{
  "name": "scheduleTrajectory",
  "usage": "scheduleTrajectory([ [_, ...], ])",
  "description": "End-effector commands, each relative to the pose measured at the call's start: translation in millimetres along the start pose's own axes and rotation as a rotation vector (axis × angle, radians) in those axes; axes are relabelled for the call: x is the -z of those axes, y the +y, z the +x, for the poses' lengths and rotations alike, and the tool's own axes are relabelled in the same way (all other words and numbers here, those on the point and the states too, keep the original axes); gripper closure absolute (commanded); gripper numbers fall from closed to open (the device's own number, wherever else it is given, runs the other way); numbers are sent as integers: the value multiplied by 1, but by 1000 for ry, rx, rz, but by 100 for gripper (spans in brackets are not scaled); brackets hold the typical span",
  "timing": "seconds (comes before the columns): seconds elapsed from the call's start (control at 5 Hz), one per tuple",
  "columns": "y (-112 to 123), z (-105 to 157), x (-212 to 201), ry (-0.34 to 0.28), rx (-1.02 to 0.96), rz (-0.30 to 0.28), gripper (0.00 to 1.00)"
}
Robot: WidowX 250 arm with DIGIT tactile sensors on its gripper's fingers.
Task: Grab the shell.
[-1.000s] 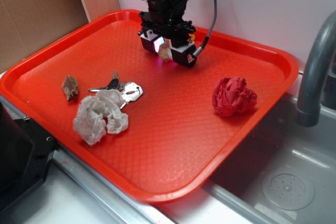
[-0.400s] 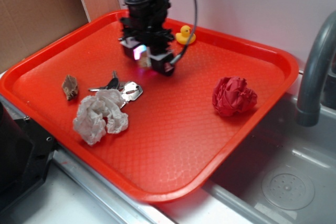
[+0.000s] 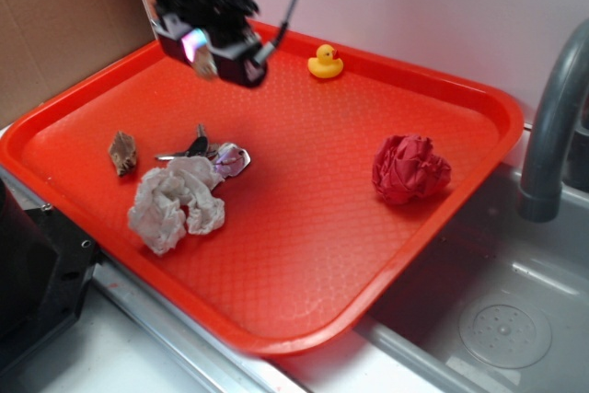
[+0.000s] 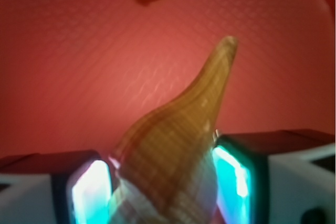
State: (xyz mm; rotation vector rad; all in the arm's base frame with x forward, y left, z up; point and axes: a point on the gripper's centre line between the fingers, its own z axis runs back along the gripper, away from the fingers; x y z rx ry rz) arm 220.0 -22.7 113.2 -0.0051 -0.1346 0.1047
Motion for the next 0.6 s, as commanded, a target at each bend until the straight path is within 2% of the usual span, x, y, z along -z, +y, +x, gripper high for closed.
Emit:
scheduleTrajectory([
  [0.0,-33,-24,-77,-39,-116,-69,100],
  [0.2,-14,-24,-83,-28,-222,-77,100],
  [0.4,19,-8,-77,-54,-326,-51,100],
])
